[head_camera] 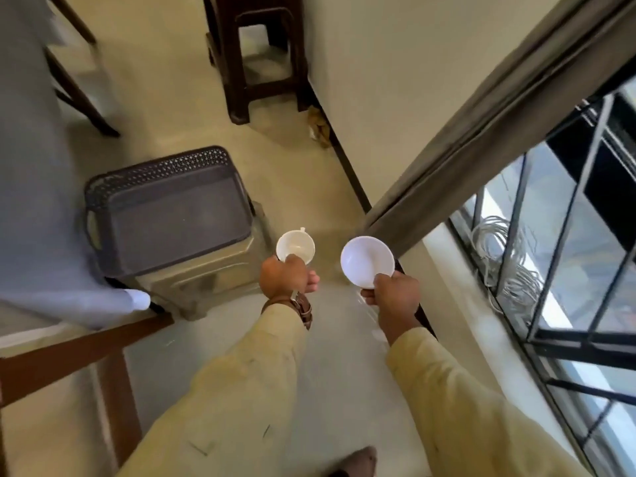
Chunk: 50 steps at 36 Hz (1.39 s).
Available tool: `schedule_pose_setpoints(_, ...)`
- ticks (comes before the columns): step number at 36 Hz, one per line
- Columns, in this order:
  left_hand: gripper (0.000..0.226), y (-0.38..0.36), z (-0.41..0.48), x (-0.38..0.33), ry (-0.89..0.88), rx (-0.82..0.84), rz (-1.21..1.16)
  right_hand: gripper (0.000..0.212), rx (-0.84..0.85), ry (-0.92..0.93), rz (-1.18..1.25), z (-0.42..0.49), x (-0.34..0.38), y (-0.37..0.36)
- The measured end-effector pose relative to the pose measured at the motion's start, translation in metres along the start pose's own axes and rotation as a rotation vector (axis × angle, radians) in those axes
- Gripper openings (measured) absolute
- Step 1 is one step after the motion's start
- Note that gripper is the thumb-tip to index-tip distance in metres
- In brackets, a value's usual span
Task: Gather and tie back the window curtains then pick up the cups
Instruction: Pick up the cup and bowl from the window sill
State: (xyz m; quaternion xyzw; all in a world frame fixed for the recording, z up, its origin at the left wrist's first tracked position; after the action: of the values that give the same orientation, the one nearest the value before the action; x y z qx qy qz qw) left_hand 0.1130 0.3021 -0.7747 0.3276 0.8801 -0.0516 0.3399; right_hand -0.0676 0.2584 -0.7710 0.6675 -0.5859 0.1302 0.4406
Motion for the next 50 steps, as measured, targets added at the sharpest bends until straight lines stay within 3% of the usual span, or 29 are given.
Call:
schedule_pose_setpoints(16, 0.019, 0.089, 0.089, -0.052, 0.008, -0.206, -0.164, 0.038, 0.161, 0.066, -0.17, -0.016, 0.047, -0.152)
schedule_pose_setpoints(22, 0.02, 0.116, 0.121, -0.067, 0.009, -0.269, -0.185, 0.015, 0.247, 0.127, -0.197, -0.032, 0.068, -0.203)
schedule_pose_setpoints(32, 0.028, 0.156, 0.156, -0.08, 0.023, -0.327, -0.262, 0.022, 0.328, 0.17, -0.244, -0.044, 0.076, -0.268)
schedule_pose_setpoints(40, 0.017, 0.19, 0.182, -0.086, 0.031, -0.377, -0.273, 0.033, 0.337, 0.172, -0.322, -0.049, 0.078, -0.316)
schedule_pose_setpoints(50, 0.007, 0.212, 0.214, -0.083, 0.06, -0.381, -0.263, 0.031, 0.342, 0.193, -0.421, -0.041, 0.073, -0.361)
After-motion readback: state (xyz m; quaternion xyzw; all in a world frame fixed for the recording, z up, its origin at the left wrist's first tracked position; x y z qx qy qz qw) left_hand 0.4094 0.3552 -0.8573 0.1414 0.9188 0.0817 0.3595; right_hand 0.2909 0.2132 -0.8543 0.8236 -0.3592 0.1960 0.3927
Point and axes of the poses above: each hand's wrist, its own z-axis towards the middle knuckle, its own y-axis out of the back of the hand, x = y × z, the point moved 3 cm from there along z, towards the middle knuckle, and after that the axes turned 1 degree about y, right-handed, at the moved point
